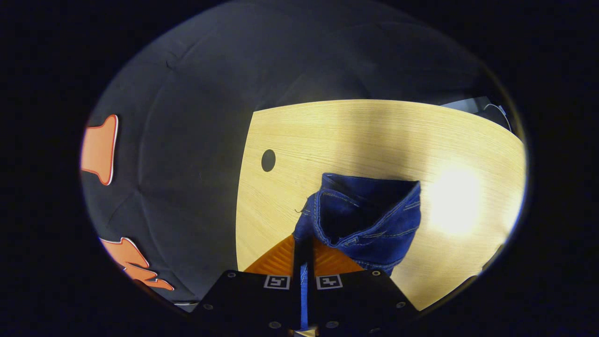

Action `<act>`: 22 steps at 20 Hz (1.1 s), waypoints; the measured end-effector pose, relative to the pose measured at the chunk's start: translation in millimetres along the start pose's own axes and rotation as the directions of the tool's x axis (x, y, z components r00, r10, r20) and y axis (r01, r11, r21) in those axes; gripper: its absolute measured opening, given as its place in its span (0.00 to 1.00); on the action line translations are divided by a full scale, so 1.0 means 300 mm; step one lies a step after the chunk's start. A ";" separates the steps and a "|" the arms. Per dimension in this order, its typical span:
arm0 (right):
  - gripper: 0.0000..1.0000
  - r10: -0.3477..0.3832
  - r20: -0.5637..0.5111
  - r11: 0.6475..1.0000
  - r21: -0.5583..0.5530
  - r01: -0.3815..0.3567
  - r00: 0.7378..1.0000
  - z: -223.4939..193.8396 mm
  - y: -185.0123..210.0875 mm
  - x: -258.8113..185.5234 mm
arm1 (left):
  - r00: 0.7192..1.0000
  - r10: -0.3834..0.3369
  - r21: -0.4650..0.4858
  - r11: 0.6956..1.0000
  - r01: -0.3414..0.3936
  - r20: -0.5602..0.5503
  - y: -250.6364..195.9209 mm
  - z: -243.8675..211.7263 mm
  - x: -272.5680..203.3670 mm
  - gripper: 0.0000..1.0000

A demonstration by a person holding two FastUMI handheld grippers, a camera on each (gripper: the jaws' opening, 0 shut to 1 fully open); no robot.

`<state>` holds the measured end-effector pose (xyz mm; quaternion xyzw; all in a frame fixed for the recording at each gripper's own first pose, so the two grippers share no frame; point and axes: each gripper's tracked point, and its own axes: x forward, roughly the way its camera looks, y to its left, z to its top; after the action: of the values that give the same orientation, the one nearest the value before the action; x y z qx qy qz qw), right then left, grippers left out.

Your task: Grasp the waist and the cuffs of the jeans and fold them to make the two legs overlap; first hold the waist and fold one-third of the jeans toward the cuffs, then hold the cuffs and fold the remaining one-third in the same direction to finish folding.

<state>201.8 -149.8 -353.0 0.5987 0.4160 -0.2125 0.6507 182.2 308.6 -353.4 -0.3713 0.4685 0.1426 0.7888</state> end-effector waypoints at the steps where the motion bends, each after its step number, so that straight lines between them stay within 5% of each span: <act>1: 0.06 0.000 -0.010 1.000 -0.010 0.000 1.000 -0.002 0.018 0.022 | 1.000 -0.001 0.015 1.000 0.001 -0.001 -0.014 0.010 -0.003 0.06; 9: 0.07 -0.020 -0.061 1.000 -0.013 0.019 0.998 -0.011 0.088 0.087 | 0.999 0.037 0.097 0.995 -0.034 -0.030 -0.073 0.028 0.007 0.08; 11: 0.19 -0.009 -0.041 1.000 -0.025 0.008 0.999 0.011 0.088 0.051 | 0.998 0.058 0.143 0.988 -0.057 -0.009 -0.056 0.041 0.018 0.42; 12: 0.34 -0.014 -0.021 0.999 -0.044 0.013 1.000 0.031 0.078 0.034 | 0.998 0.064 0.159 0.985 -0.062 -0.007 -0.052 0.043 -0.009 0.59; 15: 0.60 -0.037 0.002 0.993 -0.116 0.037 0.999 0.042 0.030 -0.015 | 0.998 0.053 0.186 0.981 -0.048 -0.021 -0.071 0.032 -0.056 0.63; 17: 0.91 -0.086 0.009 0.980 -0.179 0.086 0.996 0.036 -0.029 -0.036 | 0.997 0.062 0.248 0.967 -0.052 -0.034 -0.072 0.015 -0.080 0.94; 22: 0.97 -0.201 -0.008 0.944 -0.270 0.192 0.980 -0.018 -0.202 -0.055 | 0.986 0.085 0.368 0.929 -0.025 -0.147 -0.083 -0.108 -0.168 0.97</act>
<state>144.0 -159.9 -376.1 0.4643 0.5098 -0.2075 0.6939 149.8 274.5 -308.6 -0.2152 0.5589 0.0450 0.7996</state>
